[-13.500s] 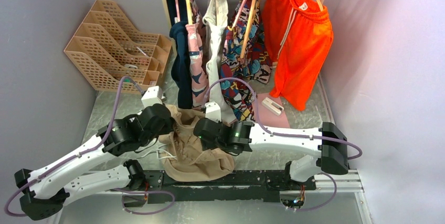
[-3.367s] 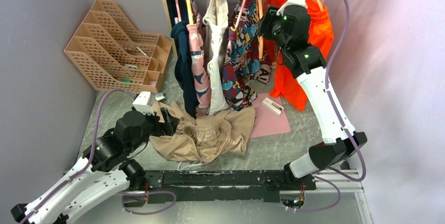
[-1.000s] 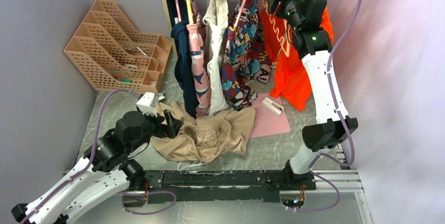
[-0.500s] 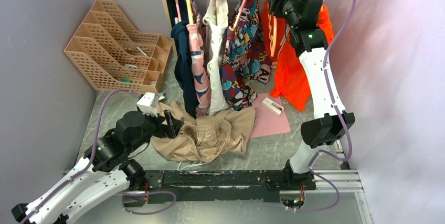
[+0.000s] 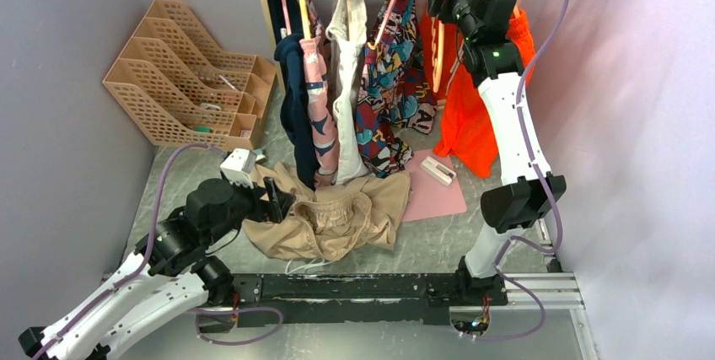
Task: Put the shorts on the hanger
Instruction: Pick up the hanger from the clothesline.
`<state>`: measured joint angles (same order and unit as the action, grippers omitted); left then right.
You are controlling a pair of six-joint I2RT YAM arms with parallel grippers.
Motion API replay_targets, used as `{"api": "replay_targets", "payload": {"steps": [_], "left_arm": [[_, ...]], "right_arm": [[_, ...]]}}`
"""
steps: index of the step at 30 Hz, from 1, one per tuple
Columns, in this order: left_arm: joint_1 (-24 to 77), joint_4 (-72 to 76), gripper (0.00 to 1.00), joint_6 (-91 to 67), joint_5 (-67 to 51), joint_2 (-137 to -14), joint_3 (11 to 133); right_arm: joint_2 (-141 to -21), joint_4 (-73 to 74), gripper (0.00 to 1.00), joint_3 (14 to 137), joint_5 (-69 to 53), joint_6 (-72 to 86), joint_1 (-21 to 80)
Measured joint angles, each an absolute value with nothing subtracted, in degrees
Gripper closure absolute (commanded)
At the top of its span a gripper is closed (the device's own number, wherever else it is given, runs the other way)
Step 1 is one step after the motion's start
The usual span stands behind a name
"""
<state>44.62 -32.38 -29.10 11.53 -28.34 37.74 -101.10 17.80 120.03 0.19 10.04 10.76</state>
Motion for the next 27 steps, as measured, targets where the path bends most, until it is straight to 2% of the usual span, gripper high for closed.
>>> {"api": "replay_targets", "payload": {"steps": [27], "left_arm": [[44.6, -32.4, 0.09, -29.1, 11.3, -29.1, 37.7]], "right_arm": [[-103.8, 13.3, 1.00, 120.5, -0.7, 9.5, 10.6]]}}
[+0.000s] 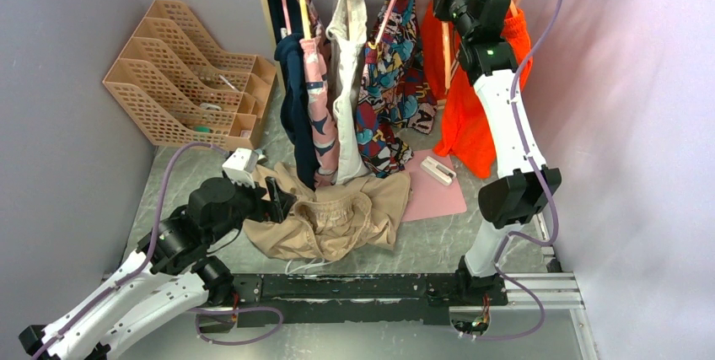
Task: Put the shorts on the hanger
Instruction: Pick up the hanger from the clothesline.
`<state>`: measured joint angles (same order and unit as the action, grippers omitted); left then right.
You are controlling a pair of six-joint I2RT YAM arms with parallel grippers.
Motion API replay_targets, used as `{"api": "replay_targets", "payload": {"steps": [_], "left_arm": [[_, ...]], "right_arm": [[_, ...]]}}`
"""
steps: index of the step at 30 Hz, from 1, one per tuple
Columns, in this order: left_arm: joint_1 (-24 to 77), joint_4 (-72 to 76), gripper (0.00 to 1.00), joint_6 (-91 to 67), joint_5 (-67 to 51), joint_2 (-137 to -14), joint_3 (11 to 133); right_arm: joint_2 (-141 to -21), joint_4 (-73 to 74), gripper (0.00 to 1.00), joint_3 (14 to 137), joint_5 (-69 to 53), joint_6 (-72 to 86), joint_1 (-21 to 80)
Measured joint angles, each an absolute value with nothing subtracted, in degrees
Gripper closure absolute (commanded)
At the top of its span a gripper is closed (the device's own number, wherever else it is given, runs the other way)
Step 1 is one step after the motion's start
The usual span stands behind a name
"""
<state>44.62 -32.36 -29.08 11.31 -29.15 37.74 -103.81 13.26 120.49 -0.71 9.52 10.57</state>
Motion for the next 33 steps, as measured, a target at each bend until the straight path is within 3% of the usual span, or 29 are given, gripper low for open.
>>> {"api": "replay_targets", "payload": {"steps": [33], "left_arm": [[44.7, -32.4, 0.09, -29.1, 11.3, -30.7, 37.7]], "right_arm": [[-93.9, -5.3, 1.00, 101.3, -4.6, 16.9, 10.5]]}}
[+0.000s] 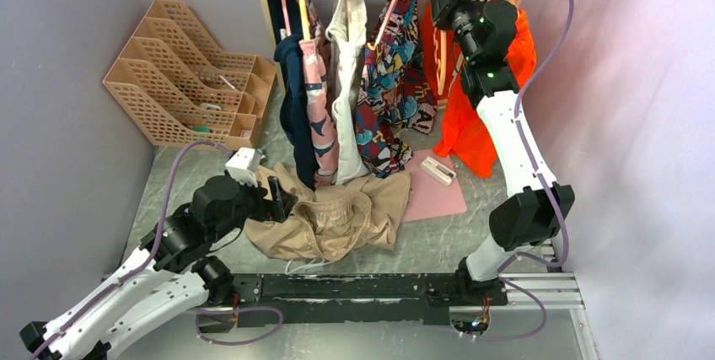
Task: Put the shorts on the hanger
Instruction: Pick up the hanger from the clothesline.
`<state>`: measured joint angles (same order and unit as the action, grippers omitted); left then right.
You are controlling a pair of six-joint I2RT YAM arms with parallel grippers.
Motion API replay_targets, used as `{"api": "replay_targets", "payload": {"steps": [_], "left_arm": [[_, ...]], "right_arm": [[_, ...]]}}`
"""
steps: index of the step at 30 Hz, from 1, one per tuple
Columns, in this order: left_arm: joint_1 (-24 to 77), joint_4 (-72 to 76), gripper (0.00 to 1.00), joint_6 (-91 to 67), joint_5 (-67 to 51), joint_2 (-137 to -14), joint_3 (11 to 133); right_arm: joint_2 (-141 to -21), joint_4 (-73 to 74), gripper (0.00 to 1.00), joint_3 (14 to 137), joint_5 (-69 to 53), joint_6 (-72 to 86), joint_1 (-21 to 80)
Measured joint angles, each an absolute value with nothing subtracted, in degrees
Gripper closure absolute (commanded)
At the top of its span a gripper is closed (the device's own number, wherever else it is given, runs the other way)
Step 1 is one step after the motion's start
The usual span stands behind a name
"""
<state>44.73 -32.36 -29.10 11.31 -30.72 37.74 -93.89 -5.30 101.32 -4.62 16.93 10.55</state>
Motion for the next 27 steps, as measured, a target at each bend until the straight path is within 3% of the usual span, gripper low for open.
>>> {"api": "replay_targets", "payload": {"steps": [13, 21, 27], "left_arm": [[44.7, -32.4, 0.09, -29.1, 11.3, -30.7, 37.7], [44.7, -32.4, 0.08, -29.1, 12.1, -29.7, 37.7], [44.7, -32.4, 0.07, -29.6, 14.0, -27.3, 37.7]], "right_arm": [[-90.7, -6.6, 1.00, 96.8, -5.8, 18.2, 10.5], [-81.0, -4.0, 1.00, 87.4, -5.8, 19.1, 10.4], [-73.0, 6.3, 1.00, 87.5, -6.2, 20.1, 10.4]]}}
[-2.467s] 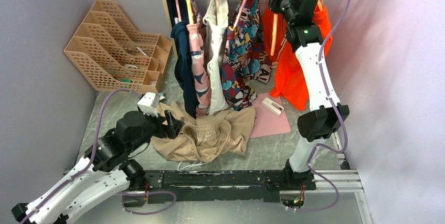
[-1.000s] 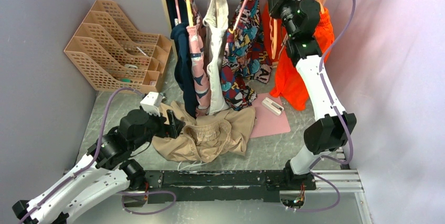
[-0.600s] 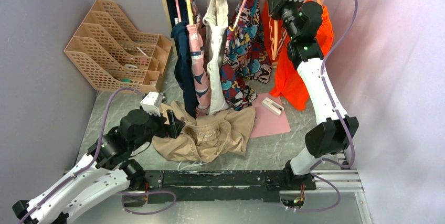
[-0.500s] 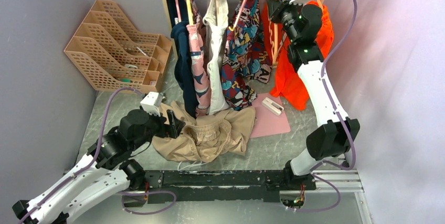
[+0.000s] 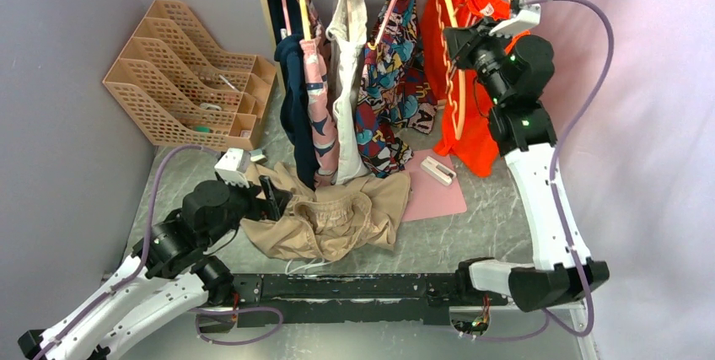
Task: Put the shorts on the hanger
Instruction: Pick up the hanger from the clothesline.
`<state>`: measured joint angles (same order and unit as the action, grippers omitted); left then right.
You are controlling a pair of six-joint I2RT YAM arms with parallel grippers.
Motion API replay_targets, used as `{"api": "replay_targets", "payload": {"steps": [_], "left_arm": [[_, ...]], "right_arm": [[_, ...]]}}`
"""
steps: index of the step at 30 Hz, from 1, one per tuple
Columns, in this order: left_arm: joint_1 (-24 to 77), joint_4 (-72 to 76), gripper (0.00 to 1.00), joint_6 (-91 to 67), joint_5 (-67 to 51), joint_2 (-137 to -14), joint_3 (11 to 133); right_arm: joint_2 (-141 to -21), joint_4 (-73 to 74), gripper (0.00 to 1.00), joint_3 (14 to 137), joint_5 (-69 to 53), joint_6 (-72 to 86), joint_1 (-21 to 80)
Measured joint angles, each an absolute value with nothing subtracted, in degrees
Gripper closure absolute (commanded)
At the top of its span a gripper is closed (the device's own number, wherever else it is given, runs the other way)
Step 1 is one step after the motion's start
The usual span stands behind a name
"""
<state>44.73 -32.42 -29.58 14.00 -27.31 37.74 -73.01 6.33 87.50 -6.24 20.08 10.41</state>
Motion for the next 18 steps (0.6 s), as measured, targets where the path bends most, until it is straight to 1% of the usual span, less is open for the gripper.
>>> {"api": "replay_targets", "payload": {"steps": [6, 10, 13, 18], "left_arm": [[44.7, -32.9, 0.05, -30.7, 17.0, -26.5, 37.7], [44.7, -34.6, 0.01, -32.3, 20.6, -24.9, 37.8], [44.7, -36.2, 0.01, -32.9, 23.0, -22.6, 38.2], [44.7, -36.9, 0.01, -31.6, 26.4, -21.5, 44.8]], "right_arm": [[-65.6, 21.7, 1.00, 88.6, -7.4, 21.9, 10.3], [-60.1, 33.3, 1.00, 89.4, -9.1, 21.9, 10.3], [-56.5, 41.1, 1.00, 91.6, -10.4, 21.0, 10.5], [-50.1, 48.9, 1.00, 93.7, -15.0, 18.0, 13.1]]}}
